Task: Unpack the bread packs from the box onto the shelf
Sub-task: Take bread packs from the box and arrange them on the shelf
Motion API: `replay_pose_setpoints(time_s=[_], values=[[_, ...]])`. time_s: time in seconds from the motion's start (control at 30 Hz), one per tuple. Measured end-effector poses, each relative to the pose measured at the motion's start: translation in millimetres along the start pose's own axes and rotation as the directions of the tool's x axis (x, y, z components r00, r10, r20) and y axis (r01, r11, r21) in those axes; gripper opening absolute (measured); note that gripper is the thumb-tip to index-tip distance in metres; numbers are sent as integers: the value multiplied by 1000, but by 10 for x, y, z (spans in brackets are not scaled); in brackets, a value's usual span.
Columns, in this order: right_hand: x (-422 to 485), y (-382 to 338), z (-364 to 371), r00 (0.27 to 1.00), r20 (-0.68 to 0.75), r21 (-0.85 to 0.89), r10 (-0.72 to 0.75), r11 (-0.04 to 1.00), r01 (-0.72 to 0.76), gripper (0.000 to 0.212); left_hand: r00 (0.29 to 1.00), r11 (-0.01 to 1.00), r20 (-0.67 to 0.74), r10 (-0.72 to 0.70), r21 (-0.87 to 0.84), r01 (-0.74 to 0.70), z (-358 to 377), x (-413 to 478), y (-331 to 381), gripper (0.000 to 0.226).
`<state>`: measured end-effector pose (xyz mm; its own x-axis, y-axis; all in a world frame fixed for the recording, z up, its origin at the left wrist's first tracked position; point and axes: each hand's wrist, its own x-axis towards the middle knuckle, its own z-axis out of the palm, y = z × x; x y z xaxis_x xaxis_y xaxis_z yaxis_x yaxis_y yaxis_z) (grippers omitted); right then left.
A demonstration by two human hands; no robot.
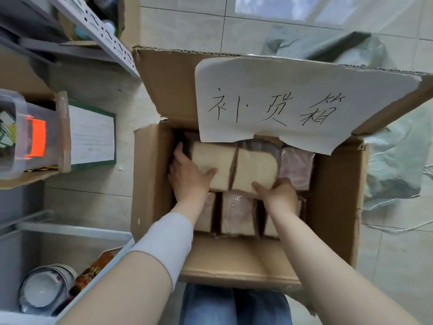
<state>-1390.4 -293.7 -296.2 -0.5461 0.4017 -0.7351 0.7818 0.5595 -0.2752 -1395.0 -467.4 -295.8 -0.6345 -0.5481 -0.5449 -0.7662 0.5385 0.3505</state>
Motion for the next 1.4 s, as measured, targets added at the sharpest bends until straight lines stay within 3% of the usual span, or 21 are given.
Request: replay_pose_setpoints(time_s=[0.1,0.17,0.33,0.47,0.6,0.73,0.93,1.1,1.23,1.3,1.4], values=[[-58,55,-126,1000,32,150,0,989,-4,41,993,994,117,-36,-94,48,-38,-38,20,72],[-117,125,-218,999,48,166,11,986,-19,39,980,984,193,-51,-157,82,-71,-106,3,70],[-372,424,-544,978,168,313,126,934,-174,36,976,936,194,-95,-318,154,-304,-484,-167,47],[-808,676,-894,966,251,356,64,922,-154,21,979,867,170,-109,-466,178,-671,-1058,-364,46],[-1467,749,-1283,945,307,335,-110,942,1,28,994,764,36,-101,-638,101,-1324,-1863,-479,39],[-2351,639,-1641,878,363,314,-312,928,200,22,985,566,-104,-137,-825,-8,-2144,-2862,-607,23],[-3844,381,-1849,643,473,333,-602,798,502,27,876,444,-459,-150,-823,-355,-3444,-4315,-1038,37],[-5173,285,-1721,387,552,387,-739,638,666,41,629,424,-729,-269,-676,-602,-4374,-5416,-1786,31],[-6288,403,-1350,151,610,462,-778,504,730,39,449,449,-806,-386,-590,-672,-4850,-6319,-2789,31],[-6829,518,-1058,47,625,497,-780,443,746,34,409,462,-802,-436,-589,-663,-4985,-6736,-3389,26],[-7525,703,-505,-45,634,527,-772,388,756,24,377,474,-765,-523,-628,-617,-5023,-7242,-4332,20]])
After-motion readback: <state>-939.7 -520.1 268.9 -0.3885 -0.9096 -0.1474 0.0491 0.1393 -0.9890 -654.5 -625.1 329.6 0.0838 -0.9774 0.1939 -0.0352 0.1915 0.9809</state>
